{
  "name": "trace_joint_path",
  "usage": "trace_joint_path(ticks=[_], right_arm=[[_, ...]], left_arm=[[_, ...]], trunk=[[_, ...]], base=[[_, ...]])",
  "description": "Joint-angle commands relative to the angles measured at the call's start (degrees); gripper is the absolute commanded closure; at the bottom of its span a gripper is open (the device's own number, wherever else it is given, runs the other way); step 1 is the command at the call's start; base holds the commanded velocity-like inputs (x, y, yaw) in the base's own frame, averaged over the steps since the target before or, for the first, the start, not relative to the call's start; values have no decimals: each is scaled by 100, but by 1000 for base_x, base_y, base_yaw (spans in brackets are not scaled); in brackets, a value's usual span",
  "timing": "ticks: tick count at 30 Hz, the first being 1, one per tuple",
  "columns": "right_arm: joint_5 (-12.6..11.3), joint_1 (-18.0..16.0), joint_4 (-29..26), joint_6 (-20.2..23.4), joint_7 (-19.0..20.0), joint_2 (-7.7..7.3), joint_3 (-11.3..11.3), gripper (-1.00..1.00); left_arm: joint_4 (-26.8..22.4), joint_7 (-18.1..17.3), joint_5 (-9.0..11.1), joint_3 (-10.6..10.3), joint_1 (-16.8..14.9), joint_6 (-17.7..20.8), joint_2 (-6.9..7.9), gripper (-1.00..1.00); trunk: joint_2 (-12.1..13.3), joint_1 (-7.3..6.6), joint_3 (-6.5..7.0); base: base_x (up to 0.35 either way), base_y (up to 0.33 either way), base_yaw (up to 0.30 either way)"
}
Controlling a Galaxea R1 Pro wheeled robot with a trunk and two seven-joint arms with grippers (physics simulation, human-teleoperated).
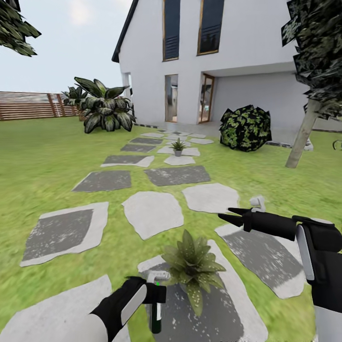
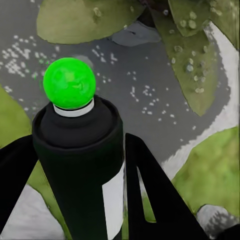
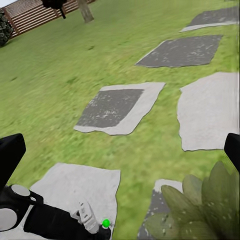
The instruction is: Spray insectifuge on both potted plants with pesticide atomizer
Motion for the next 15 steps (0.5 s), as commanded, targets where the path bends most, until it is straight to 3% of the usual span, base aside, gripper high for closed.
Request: trace_joint_path(ticks=[1, 4, 11, 15], right_arm=[[-8, -6, -1, 48, 15, 0, -4, -100], [-8, -2, -1, 46, 22, 0, -5, -100], [-8, 0, -1, 40, 23, -7, -5, -100], [-8, 0, -1, 39, 26, -8, -5, -100]], left_arm=[[-5, 46, 45, -164, -5, 25, -9, 100], [53, 70, 43, -408, -11, 45, -31, 100], [262, 123, 18, -426, -11, -43, -60, 100], [257, 140, 24, -439, -11, -289, -62, 100]], trunk=[[-2, -1, -6], [-2, -1, -6], [-2, -1, -6], [-2, -1, -6]], base=[[26, 35, -232], [8, 10, -71], [0, 0, -3], [0, 0, 0]])
